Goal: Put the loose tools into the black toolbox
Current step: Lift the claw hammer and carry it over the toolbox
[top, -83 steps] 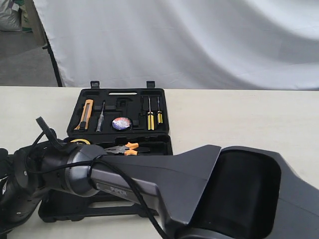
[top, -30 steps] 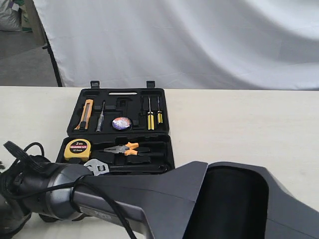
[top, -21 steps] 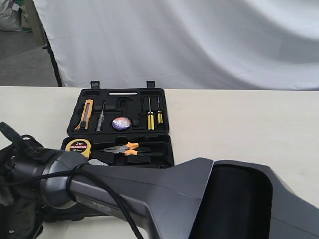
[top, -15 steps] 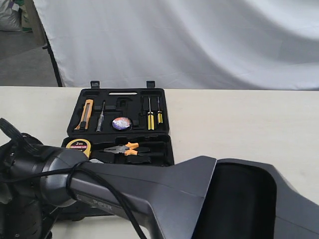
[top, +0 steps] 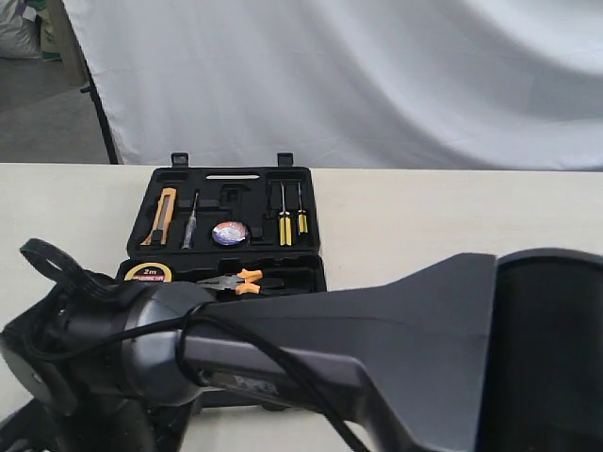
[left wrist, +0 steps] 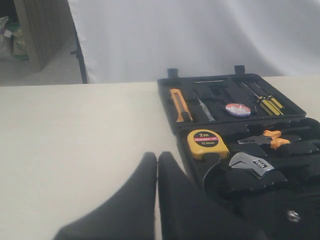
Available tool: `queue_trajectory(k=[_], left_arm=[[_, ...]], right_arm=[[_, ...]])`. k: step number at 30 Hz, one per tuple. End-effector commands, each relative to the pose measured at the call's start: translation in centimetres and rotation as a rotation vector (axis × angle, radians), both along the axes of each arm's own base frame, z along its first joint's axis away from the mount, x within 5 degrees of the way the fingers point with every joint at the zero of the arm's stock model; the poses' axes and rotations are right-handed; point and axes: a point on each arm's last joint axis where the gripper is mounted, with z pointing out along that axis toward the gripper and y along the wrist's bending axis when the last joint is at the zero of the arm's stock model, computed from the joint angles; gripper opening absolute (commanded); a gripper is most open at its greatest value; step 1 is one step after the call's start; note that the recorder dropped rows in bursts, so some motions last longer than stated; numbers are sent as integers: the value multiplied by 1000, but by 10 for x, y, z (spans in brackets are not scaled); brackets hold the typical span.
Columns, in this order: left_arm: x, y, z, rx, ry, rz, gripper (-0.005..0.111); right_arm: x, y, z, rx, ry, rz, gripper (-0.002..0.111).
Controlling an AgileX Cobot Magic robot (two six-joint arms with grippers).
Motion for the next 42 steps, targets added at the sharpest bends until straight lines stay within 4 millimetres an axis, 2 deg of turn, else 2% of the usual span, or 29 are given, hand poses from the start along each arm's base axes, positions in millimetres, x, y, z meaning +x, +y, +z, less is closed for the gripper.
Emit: queue_trajectory(k=[1, 5, 8, 12, 14, 15, 18, 21, 27, 42], left_arm=[[0, 0, -1, -16, -1, 4, 1], [0, 0, -1, -16, -1, 4, 1], [0, 0, -1, -16, -1, 4, 1], [0, 0, -1, -14, -1, 4, 1], [0, 0, -1, -14, -1, 4, 1], [0, 0, -1, -14, -1, 4, 1], [0, 0, -1, -16, -1, 4, 1], [0, 0, -1, -16, -1, 4, 1], [0, 0, -1, -16, -1, 4, 1], [0, 0, -1, -16, -1, 4, 1]], right_arm=[[-3, -33, 5, -86, -11, 117, 16], [-5, -55, 2, -126, -22, 240, 16], [1, -59, -2, -141, -101, 309, 16], [16, -72, -12, -249, -218, 415, 16], [22, -80, -21, -287, -196, 454, 6], [27, -83, -24, -283, -185, 459, 0], [48, -91, -30, -255, -184, 400, 0], [56, -96, -24, -233, -137, 343, 0], [50, -94, -5, -172, -107, 427, 0], [49, -84, -11, -94, -150, 418, 0]])
